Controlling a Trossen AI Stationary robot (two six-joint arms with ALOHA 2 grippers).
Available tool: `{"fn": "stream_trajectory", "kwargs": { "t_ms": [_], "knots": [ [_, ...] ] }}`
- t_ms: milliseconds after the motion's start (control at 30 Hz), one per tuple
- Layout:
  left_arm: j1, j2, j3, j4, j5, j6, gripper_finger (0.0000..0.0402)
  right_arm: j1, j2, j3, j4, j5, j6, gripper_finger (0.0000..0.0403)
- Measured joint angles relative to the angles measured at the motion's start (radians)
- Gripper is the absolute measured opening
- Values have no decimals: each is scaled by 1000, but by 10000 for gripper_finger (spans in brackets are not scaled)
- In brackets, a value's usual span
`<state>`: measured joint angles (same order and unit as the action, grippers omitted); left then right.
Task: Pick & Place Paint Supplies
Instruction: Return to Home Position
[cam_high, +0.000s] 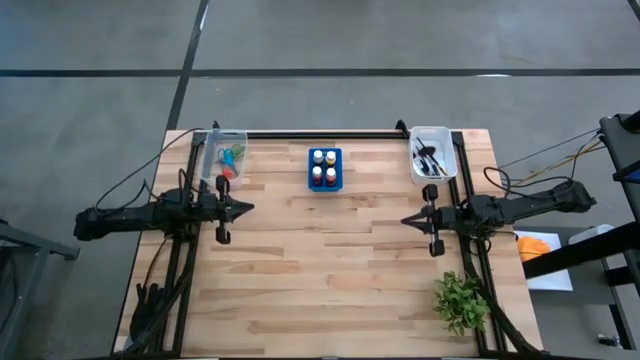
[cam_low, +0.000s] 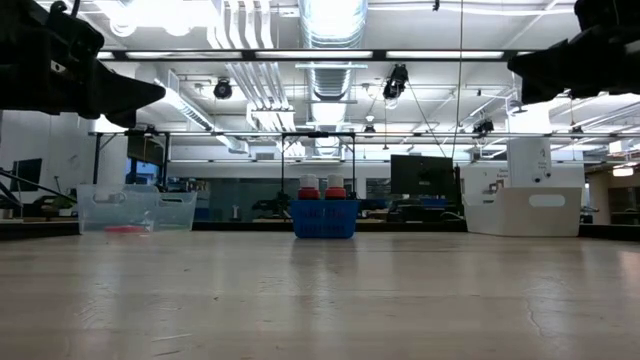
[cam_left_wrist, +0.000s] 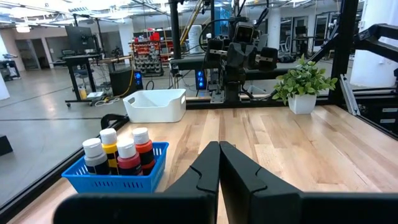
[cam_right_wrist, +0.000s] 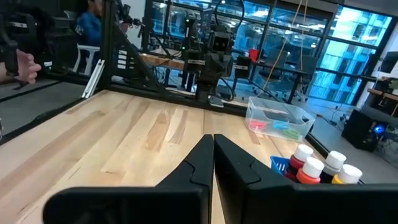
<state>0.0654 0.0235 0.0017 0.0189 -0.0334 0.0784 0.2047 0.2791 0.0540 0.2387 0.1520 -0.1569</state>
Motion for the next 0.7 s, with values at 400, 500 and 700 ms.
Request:
{"fn": "stream_trajectory", "kwargs": {
  "t_ms": [400,500,700],
  "knots": [
    [0,0,0,0,0,-3,16,0,-249,0,-252,-16,41,8],
    [0,0,0,0,0,-2,16,0,-279,3,-284,-55,57,8],
    [0,11,0,0,0,-2,16,0,-279,2,-331,-84,64,8]
  ]
}}
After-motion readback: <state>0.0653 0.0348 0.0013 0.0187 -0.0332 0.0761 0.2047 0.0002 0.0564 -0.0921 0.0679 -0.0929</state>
